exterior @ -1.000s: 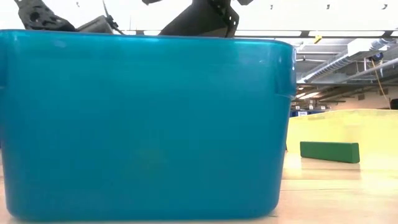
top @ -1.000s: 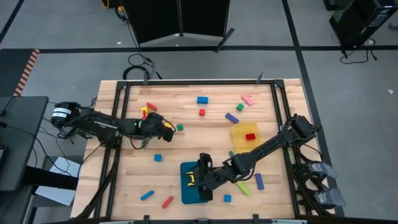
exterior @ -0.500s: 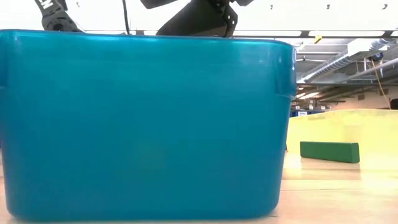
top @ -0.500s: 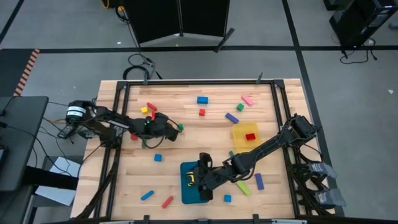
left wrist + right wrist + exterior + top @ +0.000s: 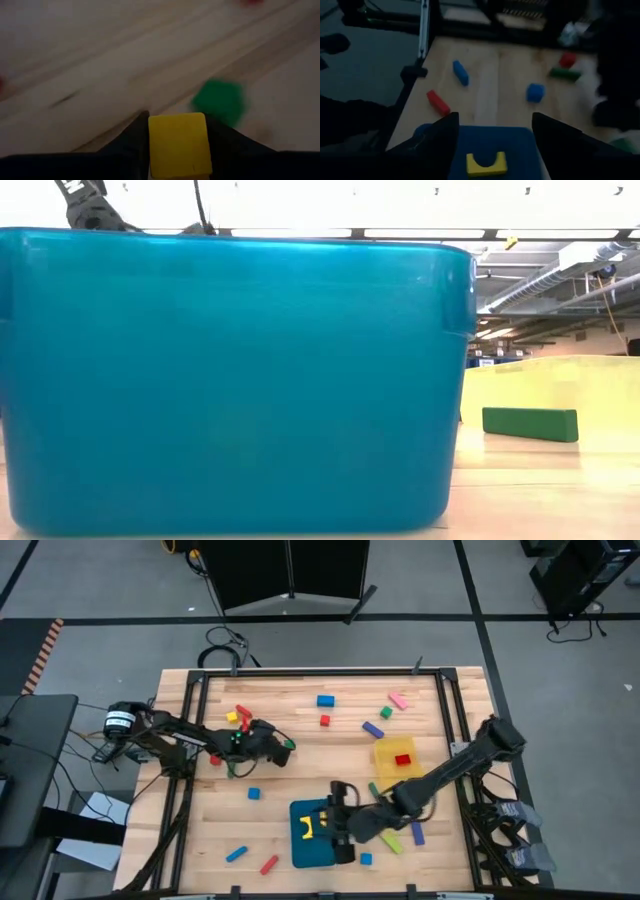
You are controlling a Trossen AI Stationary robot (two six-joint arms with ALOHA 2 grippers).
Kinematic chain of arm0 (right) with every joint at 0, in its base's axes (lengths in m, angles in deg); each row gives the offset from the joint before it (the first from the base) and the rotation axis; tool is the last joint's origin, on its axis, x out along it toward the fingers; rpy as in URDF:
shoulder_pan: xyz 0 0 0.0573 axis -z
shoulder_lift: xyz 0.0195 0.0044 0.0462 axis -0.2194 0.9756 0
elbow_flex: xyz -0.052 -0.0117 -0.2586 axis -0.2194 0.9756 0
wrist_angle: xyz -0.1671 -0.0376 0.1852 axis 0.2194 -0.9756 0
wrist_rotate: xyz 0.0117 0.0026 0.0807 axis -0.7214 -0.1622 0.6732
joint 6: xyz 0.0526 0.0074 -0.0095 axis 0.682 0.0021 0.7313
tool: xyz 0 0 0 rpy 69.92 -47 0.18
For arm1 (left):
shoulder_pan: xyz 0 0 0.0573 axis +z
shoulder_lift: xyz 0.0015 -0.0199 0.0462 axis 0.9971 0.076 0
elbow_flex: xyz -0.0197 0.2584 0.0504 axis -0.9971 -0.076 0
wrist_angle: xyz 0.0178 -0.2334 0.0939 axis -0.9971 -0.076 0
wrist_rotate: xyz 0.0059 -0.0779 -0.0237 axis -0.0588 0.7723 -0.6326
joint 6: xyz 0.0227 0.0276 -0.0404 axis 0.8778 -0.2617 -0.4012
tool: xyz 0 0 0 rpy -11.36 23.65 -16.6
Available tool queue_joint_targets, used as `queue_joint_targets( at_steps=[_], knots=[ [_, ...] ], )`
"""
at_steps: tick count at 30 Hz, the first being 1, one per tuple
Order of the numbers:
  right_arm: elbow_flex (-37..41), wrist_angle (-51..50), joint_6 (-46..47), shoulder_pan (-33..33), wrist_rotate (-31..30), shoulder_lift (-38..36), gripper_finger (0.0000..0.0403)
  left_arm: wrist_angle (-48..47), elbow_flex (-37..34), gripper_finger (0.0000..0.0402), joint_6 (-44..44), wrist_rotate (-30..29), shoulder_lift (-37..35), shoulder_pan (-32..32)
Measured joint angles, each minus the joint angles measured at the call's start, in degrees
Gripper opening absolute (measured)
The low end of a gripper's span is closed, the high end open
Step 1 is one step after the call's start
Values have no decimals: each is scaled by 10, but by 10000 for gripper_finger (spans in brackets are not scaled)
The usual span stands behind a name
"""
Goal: Sort blocks by size
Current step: Put the small yellow block into the yellow bin
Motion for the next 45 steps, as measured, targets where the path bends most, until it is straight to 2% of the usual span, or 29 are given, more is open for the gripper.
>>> queue_joint_targets(
  at_steps=[7,13,19,24,31,40,45],
  knots=[
    [0,-83,-46,-52,-154,-87,245,13,92,138,78,-11,-4,-18],
    [0,-156,-21,-92,-263,-141,241,15,203,138,166,-19,33,-45],
    [0,-230,44,-124,-360,-159,247,57,303,138,232,48,126,-66],
    [0,-282,111,-147,-403,-160,252,79,389,138,266,83,206,-84],
    [0,-346,188,-189,-466,-160,248,78,489,138,303,113,272,-104],
    [0,-441,298,-240,-540,-160,250,76,526,138,320,138,278,-108],
    [0,-472,341,-252,-557,-160,246,103,529,138,322,157,278,-105]
  ],
)
